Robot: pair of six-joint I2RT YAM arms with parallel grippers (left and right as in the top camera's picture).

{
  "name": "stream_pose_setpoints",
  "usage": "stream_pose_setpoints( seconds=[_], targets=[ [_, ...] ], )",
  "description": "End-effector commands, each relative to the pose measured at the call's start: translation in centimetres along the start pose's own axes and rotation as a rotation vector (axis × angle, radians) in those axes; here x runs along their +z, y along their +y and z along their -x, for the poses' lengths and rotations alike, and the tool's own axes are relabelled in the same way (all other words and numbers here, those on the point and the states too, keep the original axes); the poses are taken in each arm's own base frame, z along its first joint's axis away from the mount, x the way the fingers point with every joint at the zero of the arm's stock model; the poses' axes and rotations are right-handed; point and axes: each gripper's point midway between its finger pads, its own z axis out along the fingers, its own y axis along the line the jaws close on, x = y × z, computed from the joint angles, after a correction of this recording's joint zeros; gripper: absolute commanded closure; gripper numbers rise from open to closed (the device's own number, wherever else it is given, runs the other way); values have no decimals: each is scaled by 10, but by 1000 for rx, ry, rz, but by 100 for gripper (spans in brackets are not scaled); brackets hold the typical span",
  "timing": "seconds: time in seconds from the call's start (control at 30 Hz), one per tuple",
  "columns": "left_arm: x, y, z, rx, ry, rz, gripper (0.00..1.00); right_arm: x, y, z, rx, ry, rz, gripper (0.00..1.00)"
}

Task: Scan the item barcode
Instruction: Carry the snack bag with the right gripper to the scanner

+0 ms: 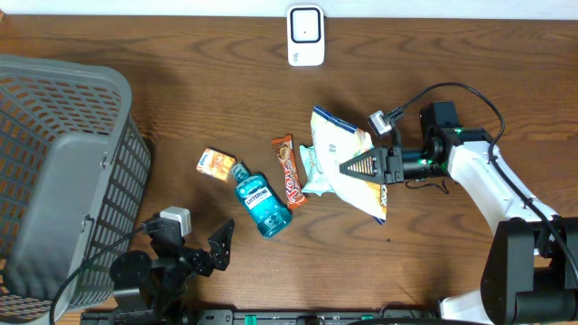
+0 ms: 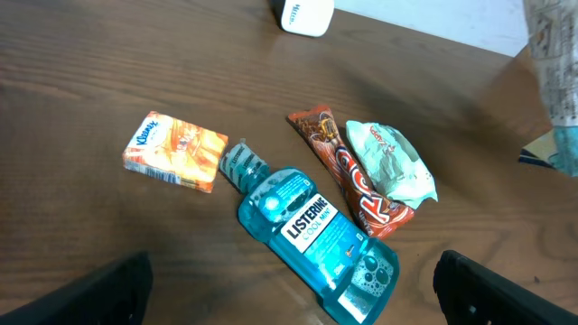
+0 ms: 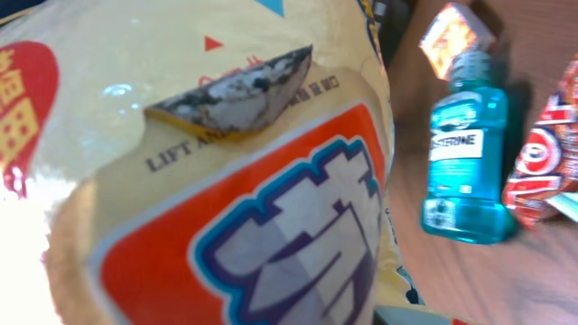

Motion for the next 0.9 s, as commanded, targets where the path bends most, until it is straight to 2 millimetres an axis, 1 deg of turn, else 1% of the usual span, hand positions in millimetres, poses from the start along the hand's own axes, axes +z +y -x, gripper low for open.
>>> stream_pose_setpoints(
  seconds=[0.0, 0.1, 0.2, 0.3, 0.4, 0.47, 0.5, 0.53, 0.67, 0.7, 0.8, 0.87],
  targets=[
    [-1, -2, 2, 15, -7, -6, 1, -2, -7, 3, -103, 17, -99, 99],
    [-1, -2, 2, 15, -7, -6, 1, -4, -14, 7, -124, 22, -164, 99],
    [-1, -2, 2, 15, -7, -6, 1, -8, -17, 18, -153, 18, -254, 98],
    [-1, -2, 2, 15, -7, -6, 1, -25, -37, 43, -149, -24, -514, 99],
    [-1, -2, 2, 15, -7, -6, 1, -53, -60, 73, -149, -115, -830, 98],
    [-1, -2, 2, 15, -7, -6, 1, -72, -72, 92, -187, -177, -1027, 99],
    [-1, -2, 3, 15, -7, -6, 1, -78, -76, 100, -218, -202, -1111, 99],
    [-1, -2, 2, 15, -7, -6, 1, -81, -77, 105, -236, -217, -1159, 99],
    [-1, -2, 2, 15, -7, -6, 1, -75, -76, 127, -350, -271, -1284, 99],
    [-1, -2, 2, 15, -7, -6, 1, -74, -75, 142, -410, -324, -1354, 99],
    [-1, -2, 2, 15, -7, -6, 1, -78, -75, 164, -479, -413, -1471, 99],
    [-1, -2, 2, 15, -7, -6, 1, -76, -78, 180, -546, -451, -1509, 99]
  ],
)
